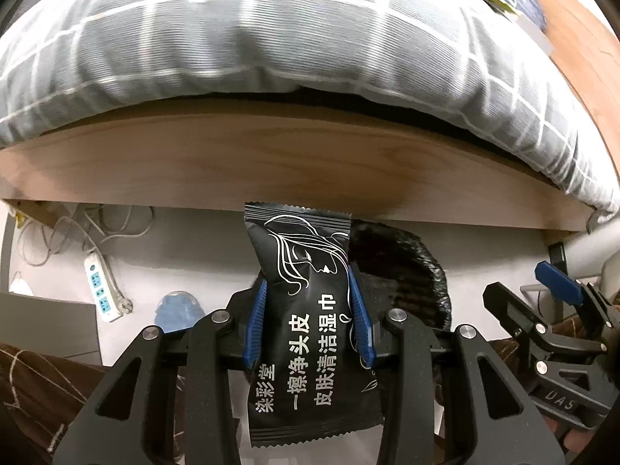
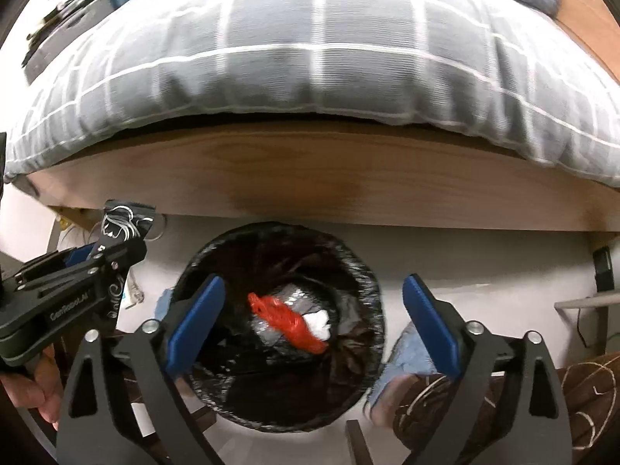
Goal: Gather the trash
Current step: 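Open right tool over the bin while left tool drops the packet in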
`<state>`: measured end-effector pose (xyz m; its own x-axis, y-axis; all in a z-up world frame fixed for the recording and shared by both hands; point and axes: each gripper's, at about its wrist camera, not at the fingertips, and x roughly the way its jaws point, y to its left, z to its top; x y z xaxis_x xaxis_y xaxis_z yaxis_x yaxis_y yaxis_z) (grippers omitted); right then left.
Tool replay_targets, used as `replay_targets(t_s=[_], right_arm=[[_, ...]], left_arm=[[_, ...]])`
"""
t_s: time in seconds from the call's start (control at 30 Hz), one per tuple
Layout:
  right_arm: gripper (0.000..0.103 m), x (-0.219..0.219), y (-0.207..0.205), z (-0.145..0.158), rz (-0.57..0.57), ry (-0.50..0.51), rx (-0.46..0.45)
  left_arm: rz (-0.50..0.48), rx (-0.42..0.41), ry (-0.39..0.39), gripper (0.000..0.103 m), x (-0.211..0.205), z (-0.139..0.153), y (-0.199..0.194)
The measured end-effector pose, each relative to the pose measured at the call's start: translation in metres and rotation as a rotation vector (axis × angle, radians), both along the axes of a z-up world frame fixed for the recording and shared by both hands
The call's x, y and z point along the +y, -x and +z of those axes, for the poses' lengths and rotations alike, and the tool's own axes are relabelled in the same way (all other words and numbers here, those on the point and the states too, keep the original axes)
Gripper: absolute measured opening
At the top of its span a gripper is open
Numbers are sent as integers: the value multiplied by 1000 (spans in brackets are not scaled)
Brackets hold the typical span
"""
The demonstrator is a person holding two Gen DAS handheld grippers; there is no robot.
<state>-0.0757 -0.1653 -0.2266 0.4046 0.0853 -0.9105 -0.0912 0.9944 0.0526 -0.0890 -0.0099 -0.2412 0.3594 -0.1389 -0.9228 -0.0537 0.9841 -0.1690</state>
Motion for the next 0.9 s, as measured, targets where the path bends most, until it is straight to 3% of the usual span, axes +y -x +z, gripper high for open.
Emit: replay_targets(t_s=[0.63, 0.73, 0.9], right_arm=[[94, -84, 13, 2, -150, 69, -33], [94, -90, 15, -1, -165, 70, -34], [94, -94, 15, 0, -179, 67, -44]], left_arm=[[-155, 21, -14, 38, -91, -12, -2], [-164, 17, -25, 43, -96, -13, 0], [-156, -13, -60, 66, -94, -8, 1]])
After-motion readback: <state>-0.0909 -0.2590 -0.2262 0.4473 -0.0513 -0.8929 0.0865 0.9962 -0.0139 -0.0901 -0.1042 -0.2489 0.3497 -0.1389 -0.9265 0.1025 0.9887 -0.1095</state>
